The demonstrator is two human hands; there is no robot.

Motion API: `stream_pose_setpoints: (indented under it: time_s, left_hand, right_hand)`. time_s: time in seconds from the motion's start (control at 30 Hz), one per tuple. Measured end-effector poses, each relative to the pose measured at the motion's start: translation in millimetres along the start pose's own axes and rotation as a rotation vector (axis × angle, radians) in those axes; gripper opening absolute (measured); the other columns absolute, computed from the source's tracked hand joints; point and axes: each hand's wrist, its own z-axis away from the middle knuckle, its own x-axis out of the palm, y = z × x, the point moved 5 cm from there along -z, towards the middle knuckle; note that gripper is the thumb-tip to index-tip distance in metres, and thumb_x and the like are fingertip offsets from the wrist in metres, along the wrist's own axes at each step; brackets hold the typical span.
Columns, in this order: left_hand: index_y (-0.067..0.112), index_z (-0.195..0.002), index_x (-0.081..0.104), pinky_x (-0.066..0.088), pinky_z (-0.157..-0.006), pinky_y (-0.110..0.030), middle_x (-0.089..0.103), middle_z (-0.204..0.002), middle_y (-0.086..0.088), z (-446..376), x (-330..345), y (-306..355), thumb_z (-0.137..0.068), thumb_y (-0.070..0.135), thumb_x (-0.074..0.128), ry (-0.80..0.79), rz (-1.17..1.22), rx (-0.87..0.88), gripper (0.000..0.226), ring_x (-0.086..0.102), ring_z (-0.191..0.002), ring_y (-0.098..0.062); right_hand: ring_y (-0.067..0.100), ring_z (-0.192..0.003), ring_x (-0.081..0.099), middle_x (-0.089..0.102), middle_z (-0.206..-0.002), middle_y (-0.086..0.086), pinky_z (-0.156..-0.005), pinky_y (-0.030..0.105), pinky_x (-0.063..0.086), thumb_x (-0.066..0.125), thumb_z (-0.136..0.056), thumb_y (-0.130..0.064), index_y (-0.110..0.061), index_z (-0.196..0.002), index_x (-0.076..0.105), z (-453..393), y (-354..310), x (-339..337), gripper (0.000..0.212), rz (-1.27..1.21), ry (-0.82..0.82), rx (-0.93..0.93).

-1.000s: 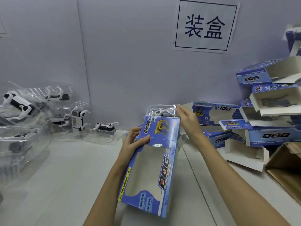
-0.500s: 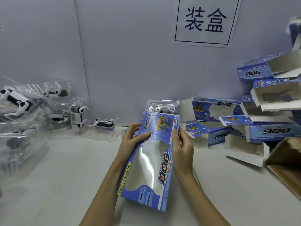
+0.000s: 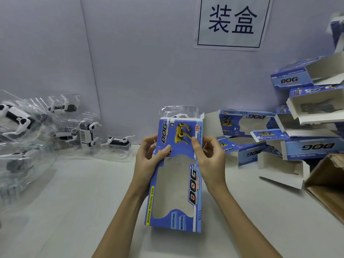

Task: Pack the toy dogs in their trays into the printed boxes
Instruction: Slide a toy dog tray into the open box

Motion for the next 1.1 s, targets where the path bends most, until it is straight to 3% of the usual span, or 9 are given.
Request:
stream_pose_setpoints:
  time_s: [0.07, 0.13, 0.33, 0.5, 0.63, 0.77, 0.9, 1.0, 1.1]
  left_hand:
    - [0.025, -0.129, 0.057, 0.064, -0.072, -0.039, 0.071, -0.128, -0.007, 0, 0, 3, -0.094, 0.029, 0.075, 0.002, 0.017, 0.021, 0.04, 0.074, -0.107, -0.036]
    - [0.031, -0.133, 0.057, 0.064, -0.073, -0.039, 0.07, -0.132, -0.003, -1, 0, 6, -0.097, 0.032, 0.072, 0.017, 0.0, 0.048, 0.039, 0.074, -0.11, -0.033]
    - [0.036, -0.146, 0.044, 0.065, -0.078, -0.046, 0.061, -0.145, 0.003, 1, 15, 20, -0.105, 0.025, 0.061, -0.077, -0.097, 0.178, 0.046, 0.07, -0.119, -0.031]
    - [0.034, -0.148, 0.041, 0.064, -0.083, -0.041, 0.056, -0.148, 0.003, 5, 29, 25, -0.106, 0.025, 0.057, -0.058, -0.214, 0.266, 0.045, 0.064, -0.128, -0.029]
    - [0.035, -0.15, 0.038, 0.059, -0.098, -0.046, 0.05, -0.15, 0.003, 9, 31, 22, -0.101, 0.032, 0.06, 0.003, -0.248, 0.264, 0.054, 0.055, -0.137, -0.028]
    - [0.028, -0.143, 0.042, 0.064, -0.082, -0.038, 0.059, -0.138, 0.005, 9, 27, 23, -0.1, 0.036, 0.064, 0.07, -0.209, 0.229, 0.05, 0.065, -0.126, -0.027]
    - [0.034, -0.142, 0.039, 0.065, -0.076, -0.036, 0.065, -0.132, 0.01, 8, 29, 24, -0.098, 0.038, 0.059, 0.03, -0.18, 0.198, 0.049, 0.072, -0.115, -0.027]
    - [0.036, -0.149, 0.037, 0.065, -0.081, -0.043, 0.065, -0.135, 0.007, 9, 32, 23, -0.101, 0.037, 0.056, -0.008, -0.157, 0.18, 0.052, 0.071, -0.117, -0.028]
    - [0.049, -0.151, 0.034, 0.064, -0.079, -0.039, 0.064, -0.139, 0.006, 11, 37, 22, -0.103, 0.038, 0.052, -0.069, -0.141, 0.14, 0.052, 0.07, -0.118, -0.028]
  right_hand:
    - [0.01, -0.088, 0.069, 0.073, -0.096, -0.008, -0.076, 0.021, 0.056, 0.071, -0.095, -0.038, -0.025, -0.096, 0.062, -7, -5, 4, 0.016, 0.011, -0.046, -0.049]
    - [0.01, -0.103, 0.07, 0.074, -0.108, -0.01, -0.088, 0.022, 0.056, 0.069, -0.096, -0.037, -0.026, -0.109, 0.065, -13, -7, 8, 0.017, -0.006, -0.092, -0.062]
    - [0.009, -0.116, 0.067, 0.07, -0.119, -0.014, -0.088, 0.016, 0.054, 0.062, -0.104, -0.033, -0.024, -0.132, 0.057, -6, -5, 4, 0.03, -0.073, -0.016, -0.128]
    - [0.017, -0.112, 0.066, 0.066, -0.113, -0.019, -0.092, 0.028, 0.055, 0.059, -0.103, -0.036, -0.021, -0.128, 0.057, -2, -14, -3, 0.029, 0.042, 0.02, -0.223]
    - [0.021, -0.116, 0.063, 0.063, -0.124, 0.001, -0.098, 0.037, 0.054, 0.056, -0.104, -0.035, -0.03, -0.13, 0.057, -1, -15, -6, 0.026, 0.135, -0.054, -0.261]
    - [0.016, -0.121, 0.062, 0.056, -0.13, 0.004, -0.096, 0.04, 0.059, 0.057, -0.101, -0.048, -0.033, -0.135, 0.058, 3, -12, -6, 0.037, 0.158, -0.061, -0.207]
    - [0.025, -0.128, 0.059, 0.044, -0.135, 0.005, -0.095, 0.045, 0.061, 0.058, -0.095, -0.059, -0.035, -0.14, 0.057, 6, -10, -7, 0.05, 0.172, -0.039, -0.166]
    - [0.021, -0.121, 0.064, 0.057, -0.127, 0.002, -0.088, 0.041, 0.064, 0.063, -0.094, -0.057, -0.029, -0.147, 0.054, 7, -9, -7, 0.06, 0.11, -0.058, -0.115]
    - [0.021, -0.116, 0.069, 0.07, -0.12, -0.003, -0.091, 0.044, 0.063, 0.075, -0.09, -0.045, -0.029, -0.139, 0.055, 5, -10, -12, 0.055, -0.05, -0.088, -0.067]
